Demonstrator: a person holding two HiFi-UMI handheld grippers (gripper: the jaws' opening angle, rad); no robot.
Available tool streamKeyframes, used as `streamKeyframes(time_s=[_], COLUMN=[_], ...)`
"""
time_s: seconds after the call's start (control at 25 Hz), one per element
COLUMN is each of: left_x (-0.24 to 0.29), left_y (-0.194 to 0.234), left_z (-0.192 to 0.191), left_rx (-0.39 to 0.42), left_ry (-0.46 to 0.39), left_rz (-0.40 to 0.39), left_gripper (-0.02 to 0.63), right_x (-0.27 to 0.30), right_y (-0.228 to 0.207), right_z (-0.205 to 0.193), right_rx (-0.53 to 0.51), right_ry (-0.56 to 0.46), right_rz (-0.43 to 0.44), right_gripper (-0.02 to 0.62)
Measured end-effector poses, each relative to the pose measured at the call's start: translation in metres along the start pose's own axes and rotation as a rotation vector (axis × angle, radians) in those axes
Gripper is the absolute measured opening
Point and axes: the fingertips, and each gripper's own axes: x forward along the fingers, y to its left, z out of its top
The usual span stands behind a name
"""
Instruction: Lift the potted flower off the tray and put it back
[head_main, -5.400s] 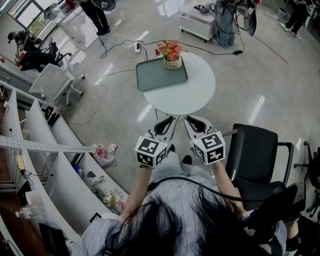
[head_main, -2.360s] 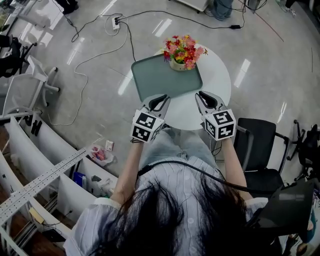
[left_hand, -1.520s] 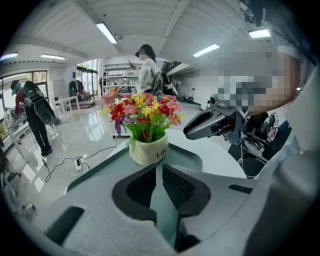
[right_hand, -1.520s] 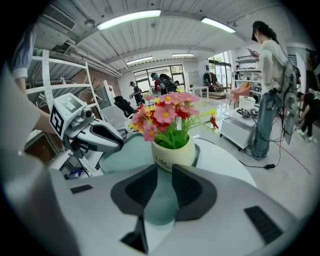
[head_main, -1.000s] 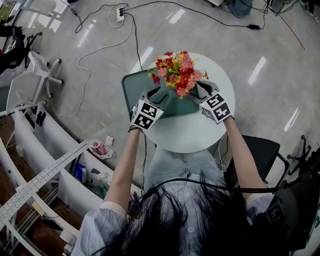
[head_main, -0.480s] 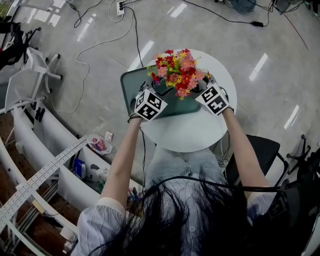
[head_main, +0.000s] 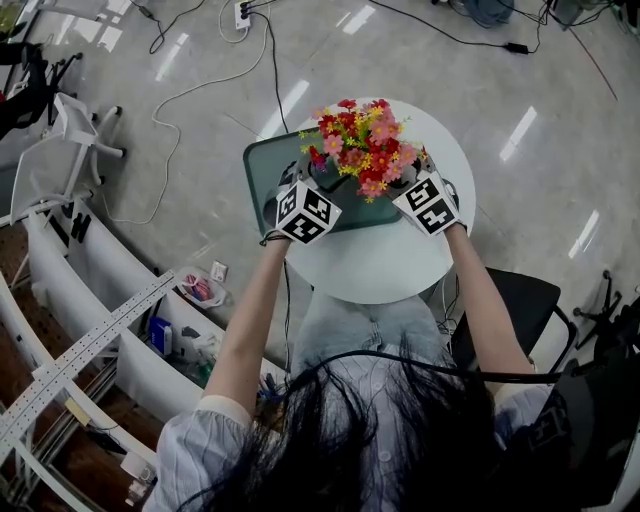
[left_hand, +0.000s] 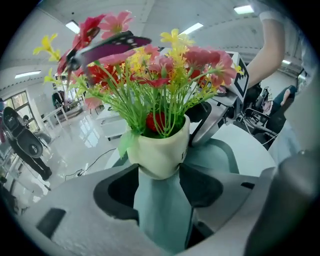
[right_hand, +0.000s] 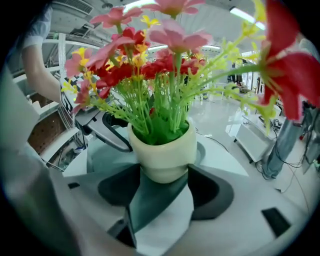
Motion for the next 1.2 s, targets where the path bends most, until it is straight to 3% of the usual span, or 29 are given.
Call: streamKeyframes(time_s=[0.36, 1.2], left_x=[-0.029, -0.138], left_y=[-0.006, -0.042], left_z=[0.012, 0.034], left_rx=[-0.013, 0.075], left_ry=[-0.042, -0.099], left_rz=[0.023, 0.085], left_gripper=[0.241, 0.241], right_x=[-0.026, -0.101], right_y=[0.014, 0.094], right_z=[0.021, 0.071], right_rx=[-0.047, -0.053], right_ry=[-0.011, -0.09], right_rz=[-0.056, -0.163], right_gripper=[0.29, 0.289])
